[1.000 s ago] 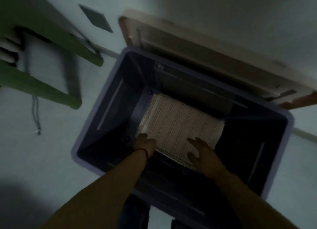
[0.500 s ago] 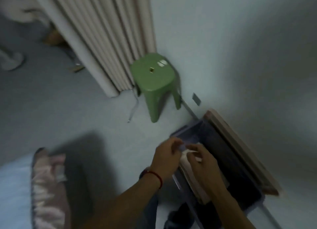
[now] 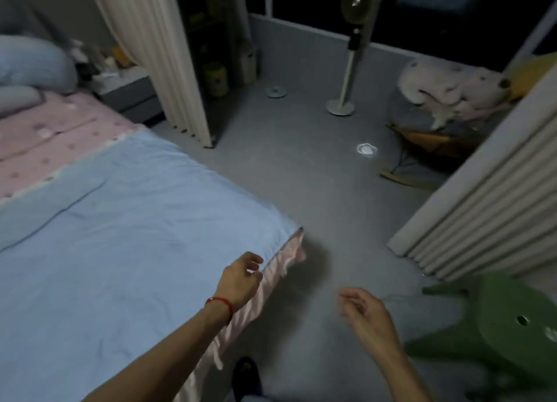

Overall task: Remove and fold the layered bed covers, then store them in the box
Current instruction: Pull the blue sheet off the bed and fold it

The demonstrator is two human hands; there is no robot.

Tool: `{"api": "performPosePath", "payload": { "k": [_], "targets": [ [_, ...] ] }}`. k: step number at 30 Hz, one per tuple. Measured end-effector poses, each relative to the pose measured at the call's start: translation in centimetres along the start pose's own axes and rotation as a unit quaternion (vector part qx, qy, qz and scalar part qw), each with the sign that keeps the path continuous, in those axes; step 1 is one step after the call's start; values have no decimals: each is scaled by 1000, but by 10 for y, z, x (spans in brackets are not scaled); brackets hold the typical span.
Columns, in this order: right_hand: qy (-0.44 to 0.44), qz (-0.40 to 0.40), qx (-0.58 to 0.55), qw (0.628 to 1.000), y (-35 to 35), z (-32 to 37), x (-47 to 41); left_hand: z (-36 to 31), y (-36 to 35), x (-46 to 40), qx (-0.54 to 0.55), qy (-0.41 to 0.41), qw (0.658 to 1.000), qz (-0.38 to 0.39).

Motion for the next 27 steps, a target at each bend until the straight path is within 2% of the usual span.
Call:
{"api": "performPosePath", "payload": {
  "k": [3,6,12,16,20,22,26,27],
  "targets": [
    [33,68,32,997,-55,50,-55,23,42,-33,46,27,998,-25],
    [32,119,46,991,-101,82,-103,34,61,-67,57,35,998,-12],
    [-36,186,63,980,-145,64,-168,17,53,-136,13,52,998,40],
    [-50,255,69,963,-164,55,-224,-5,54,-168,37,89,995,-15],
    [10,334,71,940,-186,80,-283,-23,62,-184,88,160,979,-85],
    [43,389,82,917,-194,117,-314,-41,79,-186,130,193,962,-145],
    [116,431,100,889,-208,197,-355,-63,110,-184,185,206,932,-233],
    [141,451,106,875,-219,222,-363,-64,123,-181,208,217,916,-265]
  ]
}}
Point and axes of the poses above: each hand's wrist, its own x-axis away from the middle knuckle, its own y-axis out of the back of the hand, z = x × y, the point moved 6 cm from there along -x, towards the middle knuckle, and after that the axes turned 7 degrees about y, right-handed, at the moved point
